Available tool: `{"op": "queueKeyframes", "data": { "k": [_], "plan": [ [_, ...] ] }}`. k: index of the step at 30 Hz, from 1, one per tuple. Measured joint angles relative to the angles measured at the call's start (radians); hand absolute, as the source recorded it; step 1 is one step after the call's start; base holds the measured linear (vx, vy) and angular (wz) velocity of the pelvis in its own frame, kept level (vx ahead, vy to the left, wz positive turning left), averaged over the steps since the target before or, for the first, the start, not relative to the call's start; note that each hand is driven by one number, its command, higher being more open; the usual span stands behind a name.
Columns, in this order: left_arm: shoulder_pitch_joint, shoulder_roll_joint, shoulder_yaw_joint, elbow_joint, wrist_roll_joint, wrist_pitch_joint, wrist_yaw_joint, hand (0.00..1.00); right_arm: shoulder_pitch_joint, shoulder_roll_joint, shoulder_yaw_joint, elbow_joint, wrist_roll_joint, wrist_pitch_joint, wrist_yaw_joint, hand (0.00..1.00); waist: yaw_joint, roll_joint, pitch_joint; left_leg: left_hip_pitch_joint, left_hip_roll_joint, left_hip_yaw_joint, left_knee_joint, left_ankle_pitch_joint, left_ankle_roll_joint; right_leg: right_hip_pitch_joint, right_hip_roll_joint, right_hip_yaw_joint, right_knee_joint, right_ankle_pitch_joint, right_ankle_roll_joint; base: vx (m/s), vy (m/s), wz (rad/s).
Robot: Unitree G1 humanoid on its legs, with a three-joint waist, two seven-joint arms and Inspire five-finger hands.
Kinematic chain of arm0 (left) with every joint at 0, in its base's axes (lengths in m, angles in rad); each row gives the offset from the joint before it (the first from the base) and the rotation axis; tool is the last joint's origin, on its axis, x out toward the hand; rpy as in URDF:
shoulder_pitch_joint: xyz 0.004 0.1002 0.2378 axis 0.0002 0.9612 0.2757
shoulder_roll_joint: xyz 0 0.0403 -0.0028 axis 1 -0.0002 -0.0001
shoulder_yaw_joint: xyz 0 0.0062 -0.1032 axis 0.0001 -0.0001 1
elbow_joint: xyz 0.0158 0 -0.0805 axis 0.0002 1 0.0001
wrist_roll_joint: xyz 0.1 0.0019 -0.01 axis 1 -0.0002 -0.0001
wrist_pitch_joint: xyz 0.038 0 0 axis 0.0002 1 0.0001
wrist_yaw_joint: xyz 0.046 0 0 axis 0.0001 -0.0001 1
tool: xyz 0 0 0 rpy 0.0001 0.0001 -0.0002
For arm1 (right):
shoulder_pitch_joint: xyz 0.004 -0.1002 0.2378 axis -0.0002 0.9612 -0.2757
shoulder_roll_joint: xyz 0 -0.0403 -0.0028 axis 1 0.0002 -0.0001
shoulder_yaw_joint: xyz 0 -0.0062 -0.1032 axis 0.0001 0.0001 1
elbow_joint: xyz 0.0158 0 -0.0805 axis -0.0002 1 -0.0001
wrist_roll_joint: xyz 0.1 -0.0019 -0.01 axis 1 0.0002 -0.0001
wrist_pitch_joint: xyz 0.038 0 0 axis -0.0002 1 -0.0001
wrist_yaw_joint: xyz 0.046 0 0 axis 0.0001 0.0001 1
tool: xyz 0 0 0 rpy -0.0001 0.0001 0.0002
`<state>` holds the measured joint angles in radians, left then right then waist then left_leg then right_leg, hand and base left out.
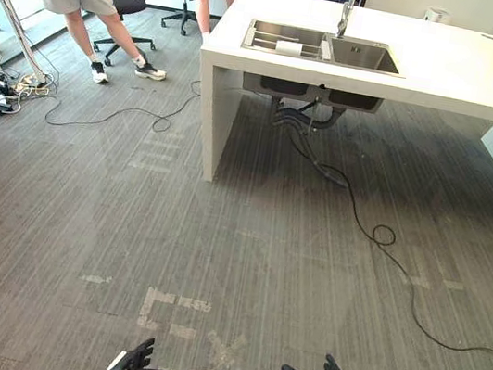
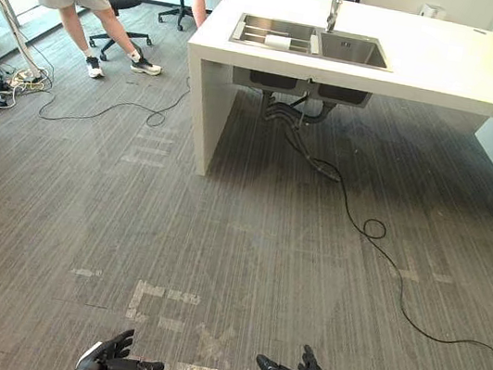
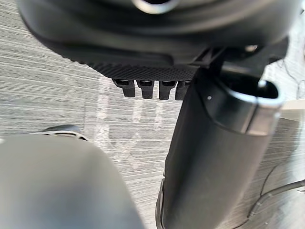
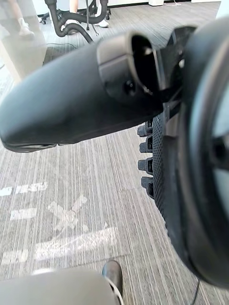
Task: Walk over to the sink, pick up the cup, carry it to the dishwasher, place the cup inside the dishwasher, then close the dishwasher door
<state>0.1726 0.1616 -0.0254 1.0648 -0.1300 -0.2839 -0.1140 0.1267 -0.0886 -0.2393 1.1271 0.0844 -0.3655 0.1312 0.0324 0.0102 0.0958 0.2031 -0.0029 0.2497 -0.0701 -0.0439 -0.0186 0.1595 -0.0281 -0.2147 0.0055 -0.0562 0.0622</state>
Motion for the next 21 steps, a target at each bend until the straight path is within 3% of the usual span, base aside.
{"op": "queueKeyframes", "data": {
  "k": [21],
  "plan": [
    [0.001,-0.005,-0.005,-0.014,-0.048,-0.020,0.006,1.00,0.022,0.003,0.000,-0.014,0.000,-0.022,0.003,1.00,0.003,-0.003,0.002,0.012,-0.008,0.007,-0.002,0.000,0.000,0.001,-0.009,0.007,0.013,-0.003,-0.002,-0.01,-0.002,-0.01]
  ]
}}
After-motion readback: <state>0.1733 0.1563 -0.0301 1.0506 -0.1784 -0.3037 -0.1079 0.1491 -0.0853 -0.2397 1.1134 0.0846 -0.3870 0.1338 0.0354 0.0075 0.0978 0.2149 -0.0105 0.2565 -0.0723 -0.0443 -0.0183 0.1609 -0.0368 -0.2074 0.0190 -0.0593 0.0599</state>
